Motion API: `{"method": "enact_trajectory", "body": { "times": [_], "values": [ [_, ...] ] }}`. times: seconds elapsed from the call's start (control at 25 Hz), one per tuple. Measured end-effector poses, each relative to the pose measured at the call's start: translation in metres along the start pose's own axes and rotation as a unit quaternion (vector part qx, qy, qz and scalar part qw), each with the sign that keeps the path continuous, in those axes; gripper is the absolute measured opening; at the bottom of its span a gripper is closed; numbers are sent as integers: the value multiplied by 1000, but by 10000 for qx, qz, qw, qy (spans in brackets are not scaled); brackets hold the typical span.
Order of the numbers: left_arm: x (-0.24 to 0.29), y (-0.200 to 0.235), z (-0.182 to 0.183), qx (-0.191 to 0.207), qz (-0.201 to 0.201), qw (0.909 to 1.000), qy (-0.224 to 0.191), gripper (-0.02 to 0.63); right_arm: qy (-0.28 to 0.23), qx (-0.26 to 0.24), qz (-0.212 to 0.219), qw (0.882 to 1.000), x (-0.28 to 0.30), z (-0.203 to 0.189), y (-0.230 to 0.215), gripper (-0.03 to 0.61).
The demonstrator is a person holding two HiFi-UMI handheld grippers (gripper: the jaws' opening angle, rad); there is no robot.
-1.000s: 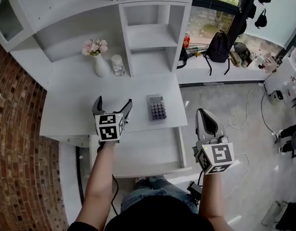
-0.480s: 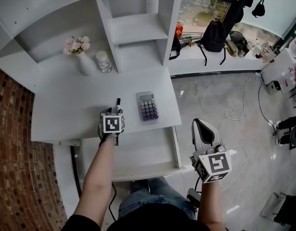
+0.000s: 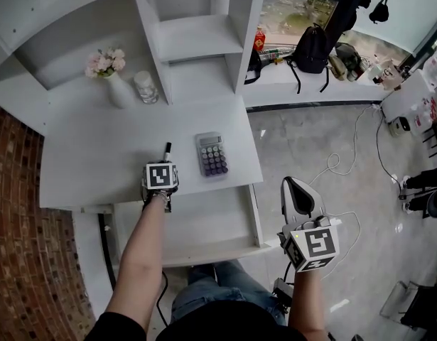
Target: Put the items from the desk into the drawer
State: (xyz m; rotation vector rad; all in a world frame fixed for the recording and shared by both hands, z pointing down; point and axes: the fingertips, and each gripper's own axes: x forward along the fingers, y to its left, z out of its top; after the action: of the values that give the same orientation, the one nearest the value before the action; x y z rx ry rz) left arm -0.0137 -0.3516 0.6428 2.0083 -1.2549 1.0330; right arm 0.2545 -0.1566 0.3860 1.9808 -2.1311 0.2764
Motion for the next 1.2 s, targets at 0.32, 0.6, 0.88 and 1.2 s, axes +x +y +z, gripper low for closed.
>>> {"method": "enact_trajectory", "body": {
  "times": [0.32,0.6,0.88,1.2],
  "values": [
    [-28,-8,14,-76,-198,9990,-399,63,-134,-9,20,9999,-6,11,5,6],
    [-93,1,50,91,-255,9897,-1407,63,-413,-100,112,9990,-9,36,26,6],
    [-193,13,84,190,-173,9638,-2652,63,-697,-189,262,9970,-17,61,55,5],
    [-318,38,96,438,185,9190,-3913,63,-931,-372,418,9941,-28,82,91,5]
  ]
}}
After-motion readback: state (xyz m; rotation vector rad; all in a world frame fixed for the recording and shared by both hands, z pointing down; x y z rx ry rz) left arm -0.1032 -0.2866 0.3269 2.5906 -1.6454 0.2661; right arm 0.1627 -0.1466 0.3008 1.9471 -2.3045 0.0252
